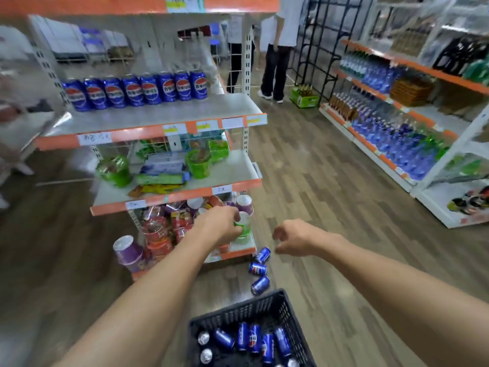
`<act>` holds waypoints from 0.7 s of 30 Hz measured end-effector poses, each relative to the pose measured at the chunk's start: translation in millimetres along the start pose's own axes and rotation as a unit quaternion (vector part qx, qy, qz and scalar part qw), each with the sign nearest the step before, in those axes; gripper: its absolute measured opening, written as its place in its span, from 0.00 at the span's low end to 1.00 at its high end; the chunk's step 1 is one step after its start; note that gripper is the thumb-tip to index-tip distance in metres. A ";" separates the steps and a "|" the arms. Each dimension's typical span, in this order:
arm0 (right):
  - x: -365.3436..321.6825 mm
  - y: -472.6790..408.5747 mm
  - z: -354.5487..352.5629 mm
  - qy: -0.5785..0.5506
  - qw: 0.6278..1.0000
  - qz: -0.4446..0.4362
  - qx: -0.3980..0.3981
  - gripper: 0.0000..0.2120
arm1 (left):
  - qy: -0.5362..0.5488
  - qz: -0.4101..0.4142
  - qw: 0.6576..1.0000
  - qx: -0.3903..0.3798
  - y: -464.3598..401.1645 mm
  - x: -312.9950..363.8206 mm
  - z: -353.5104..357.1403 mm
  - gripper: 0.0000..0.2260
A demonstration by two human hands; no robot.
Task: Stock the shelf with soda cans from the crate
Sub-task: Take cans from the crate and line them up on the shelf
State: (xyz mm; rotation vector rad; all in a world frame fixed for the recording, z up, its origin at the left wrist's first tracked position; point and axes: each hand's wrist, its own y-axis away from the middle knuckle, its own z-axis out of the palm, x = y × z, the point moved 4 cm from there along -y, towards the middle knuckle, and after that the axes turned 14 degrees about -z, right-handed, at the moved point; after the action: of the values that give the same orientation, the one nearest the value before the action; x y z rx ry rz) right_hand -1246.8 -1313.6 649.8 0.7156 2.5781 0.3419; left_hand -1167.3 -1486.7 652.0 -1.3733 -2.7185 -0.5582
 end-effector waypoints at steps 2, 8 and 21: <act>-9.2 -1.1 9.5 0.003 1.000 -0.015 -0.012 0.18 | -0.012 -0.025 1.000 -0.006 12.0 -14.7 6.3 0.14; -28.5 2.8 45.5 0.008 0.999 -0.034 -0.016 0.16 | -0.015 -0.060 0.998 -0.027 42.3 -46.8 31.6 0.16; -12.0 22.5 145.7 0.012 0.997 -0.045 -0.058 0.12 | 0.028 -0.089 0.994 -0.062 83.8 -44.6 138.2 0.15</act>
State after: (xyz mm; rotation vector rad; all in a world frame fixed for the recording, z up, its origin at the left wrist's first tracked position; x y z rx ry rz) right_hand -1158.7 -1284.3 534.6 0.5543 2.5795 0.4699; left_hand -1057.7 -1429.3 538.9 -1.1248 -2.8208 -0.7774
